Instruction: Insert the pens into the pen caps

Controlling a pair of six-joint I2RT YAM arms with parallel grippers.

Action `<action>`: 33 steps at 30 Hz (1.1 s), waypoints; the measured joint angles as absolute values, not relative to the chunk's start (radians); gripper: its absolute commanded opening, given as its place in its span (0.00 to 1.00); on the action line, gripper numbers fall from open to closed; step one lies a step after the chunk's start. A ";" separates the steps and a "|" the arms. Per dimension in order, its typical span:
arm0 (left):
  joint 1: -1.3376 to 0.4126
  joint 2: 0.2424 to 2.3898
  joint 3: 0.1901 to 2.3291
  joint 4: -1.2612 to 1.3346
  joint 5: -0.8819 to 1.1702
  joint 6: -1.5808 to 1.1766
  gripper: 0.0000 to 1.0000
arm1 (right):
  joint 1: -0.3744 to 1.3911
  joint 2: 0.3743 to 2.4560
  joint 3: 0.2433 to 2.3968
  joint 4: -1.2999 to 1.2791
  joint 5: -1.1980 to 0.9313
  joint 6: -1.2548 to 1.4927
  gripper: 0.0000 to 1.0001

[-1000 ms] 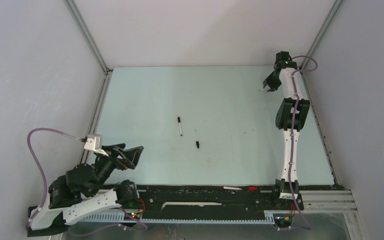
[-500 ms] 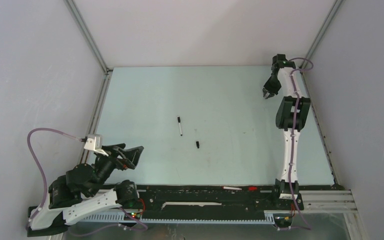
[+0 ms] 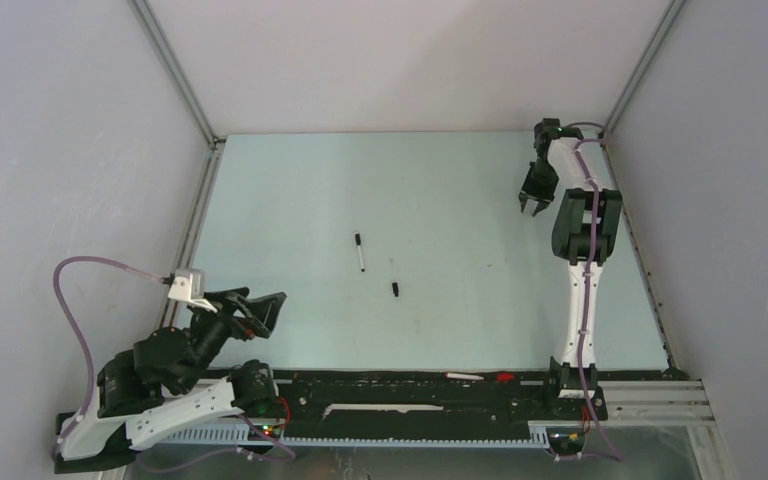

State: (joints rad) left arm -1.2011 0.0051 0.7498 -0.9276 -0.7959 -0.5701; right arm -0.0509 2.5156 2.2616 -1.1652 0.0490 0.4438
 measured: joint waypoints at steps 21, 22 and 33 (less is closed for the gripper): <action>-1.180 0.005 0.750 -0.930 -0.811 -0.575 1.00 | -0.023 2.471 2.281 -0.915 0.215 0.163 0.54; -1.176 0.005 0.750 -0.930 -0.812 -0.575 1.00 | -0.025 2.481 2.284 -0.903 0.209 0.155 0.54; -1.135 0.005 0.750 -0.929 -0.812 -0.573 1.00 | -0.068 2.604 2.398 -0.880 0.106 0.149 0.34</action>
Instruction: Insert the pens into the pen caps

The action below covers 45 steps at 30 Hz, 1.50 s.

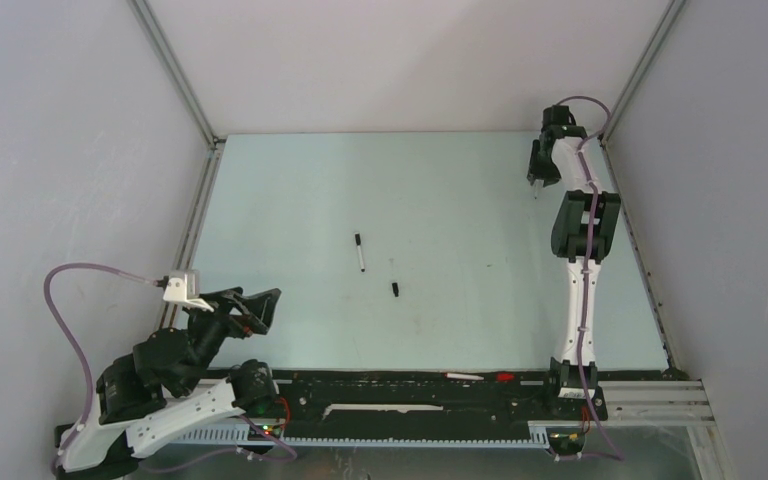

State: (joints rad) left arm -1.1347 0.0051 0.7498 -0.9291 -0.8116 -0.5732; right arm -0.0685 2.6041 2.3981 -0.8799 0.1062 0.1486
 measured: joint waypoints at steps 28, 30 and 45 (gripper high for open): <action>-1.109 0.005 0.750 -0.922 -0.809 -0.566 1.00 | -0.059 2.605 2.390 -0.880 0.082 0.153 0.00; -1.109 0.005 0.750 -0.922 -0.809 -0.566 1.00 | -0.037 2.585 2.356 -0.875 0.084 0.147 0.00; -1.107 0.005 0.750 -0.923 -0.817 -0.567 0.98 | 0.168 2.354 2.027 -0.768 -0.050 0.102 0.00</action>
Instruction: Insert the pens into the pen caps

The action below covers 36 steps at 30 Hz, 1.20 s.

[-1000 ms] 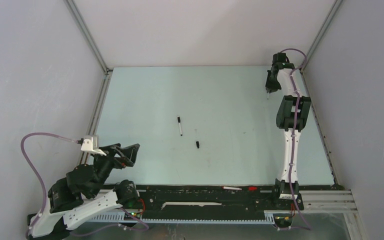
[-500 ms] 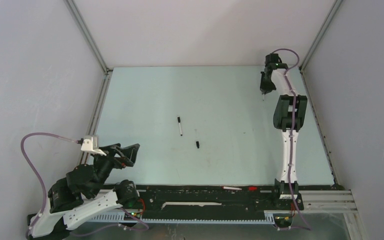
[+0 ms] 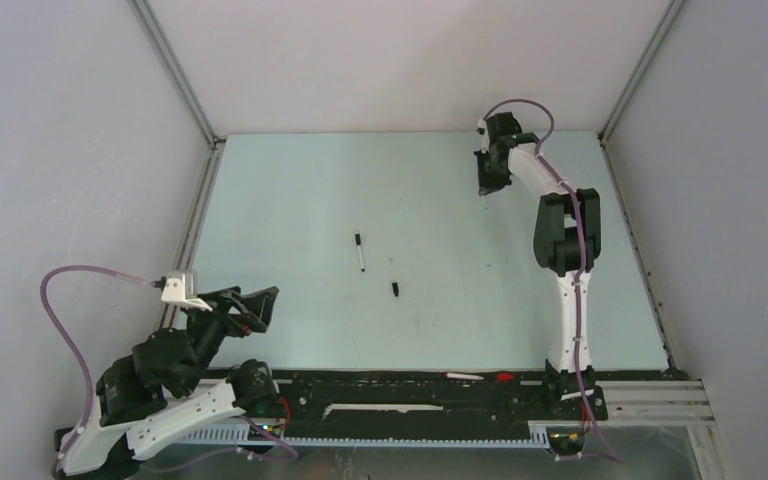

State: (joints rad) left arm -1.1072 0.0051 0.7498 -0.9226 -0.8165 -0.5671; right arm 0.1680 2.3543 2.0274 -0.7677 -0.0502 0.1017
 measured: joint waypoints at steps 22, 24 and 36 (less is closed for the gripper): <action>-1.092 0.033 0.754 -0.895 -0.817 -0.568 1.00 | 0.346 1.794 1.402 -0.464 -0.242 0.121 0.00; -1.092 0.078 0.758 -0.863 -0.807 -0.568 1.00 | 0.381 1.728 1.355 -0.440 -0.253 0.127 0.00; -1.091 0.363 0.784 -0.656 -0.708 -0.582 1.00 | 0.635 1.372 1.123 -0.339 -0.208 0.167 0.00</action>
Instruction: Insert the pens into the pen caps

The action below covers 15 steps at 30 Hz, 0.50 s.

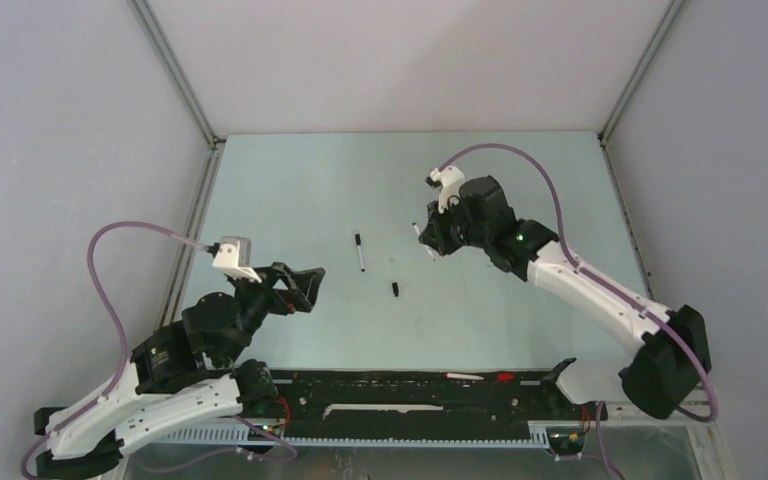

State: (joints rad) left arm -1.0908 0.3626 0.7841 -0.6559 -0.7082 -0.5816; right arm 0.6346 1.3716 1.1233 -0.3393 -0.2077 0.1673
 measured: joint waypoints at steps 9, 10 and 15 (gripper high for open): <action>-1.090 0.433 0.786 -0.499 -0.596 -0.567 0.97 | 0.884 1.169 0.977 -0.286 -0.015 0.172 0.00; -1.090 0.445 0.786 -0.486 -0.580 -0.567 0.96 | 0.903 1.148 0.962 -0.278 0.006 0.172 0.00; -1.087 0.509 0.796 -0.446 -0.511 -0.570 0.90 | 0.980 1.063 0.906 -0.251 0.097 0.173 0.00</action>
